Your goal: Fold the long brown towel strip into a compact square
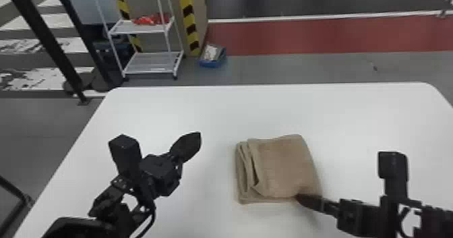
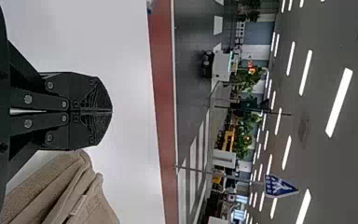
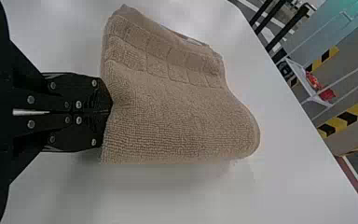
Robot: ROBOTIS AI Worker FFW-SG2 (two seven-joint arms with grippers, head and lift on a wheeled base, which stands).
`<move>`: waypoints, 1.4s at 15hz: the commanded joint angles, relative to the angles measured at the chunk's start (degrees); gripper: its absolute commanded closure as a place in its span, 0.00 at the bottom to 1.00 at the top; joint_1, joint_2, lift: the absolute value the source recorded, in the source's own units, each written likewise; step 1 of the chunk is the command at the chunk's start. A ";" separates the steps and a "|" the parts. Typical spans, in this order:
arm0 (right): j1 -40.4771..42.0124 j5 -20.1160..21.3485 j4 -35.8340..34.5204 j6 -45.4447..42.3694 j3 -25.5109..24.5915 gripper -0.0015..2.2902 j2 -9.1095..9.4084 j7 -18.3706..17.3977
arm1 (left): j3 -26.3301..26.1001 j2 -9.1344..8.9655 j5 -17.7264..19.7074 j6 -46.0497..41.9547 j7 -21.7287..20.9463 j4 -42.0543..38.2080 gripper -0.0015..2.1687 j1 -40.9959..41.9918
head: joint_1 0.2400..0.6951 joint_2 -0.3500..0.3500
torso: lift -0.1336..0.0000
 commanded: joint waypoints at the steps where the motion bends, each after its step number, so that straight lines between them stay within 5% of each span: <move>1: -2.77 3.78 1.28 -1.71 2.27 0.89 0.05 -1.63 | -0.01 0.02 0.00 0.00 -0.09 0.00 0.84 -0.09 | 1.00 0.68 | 0.07; 6: -12.44 6.77 9.46 -5.05 3.94 0.89 0.05 -5.67 | -0.18 0.02 0.00 0.00 -0.09 0.18 0.84 -0.17 | 1.00 0.65 | 0.07; 9: -13.23 5.98 10.60 -6.10 1.48 0.89 0.05 -4.62 | -0.53 -0.07 -0.09 0.00 0.09 1.23 0.84 -0.79 | 1.00 0.63 | 0.07; 14: -3.12 2.64 1.11 -5.93 -12.41 0.89 0.05 2.85 | -1.50 -0.16 -0.35 0.00 0.35 5.19 0.84 -3.42 | 1.00 0.58 | 0.07; 17: 1.27 0.00 -1.53 -6.98 -20.40 0.89 0.05 4.52 | -4.05 -0.16 -0.97 -0.53 0.79 9.49 0.84 -6.59 | 1.00 0.45 | 0.07; 21: 7.25 -8.17 -11.64 -6.81 -23.13 0.89 0.05 6.19 | -7.56 -0.42 -3.25 -0.35 1.23 13.27 0.84 -9.49 | 1.00 0.32 | 0.07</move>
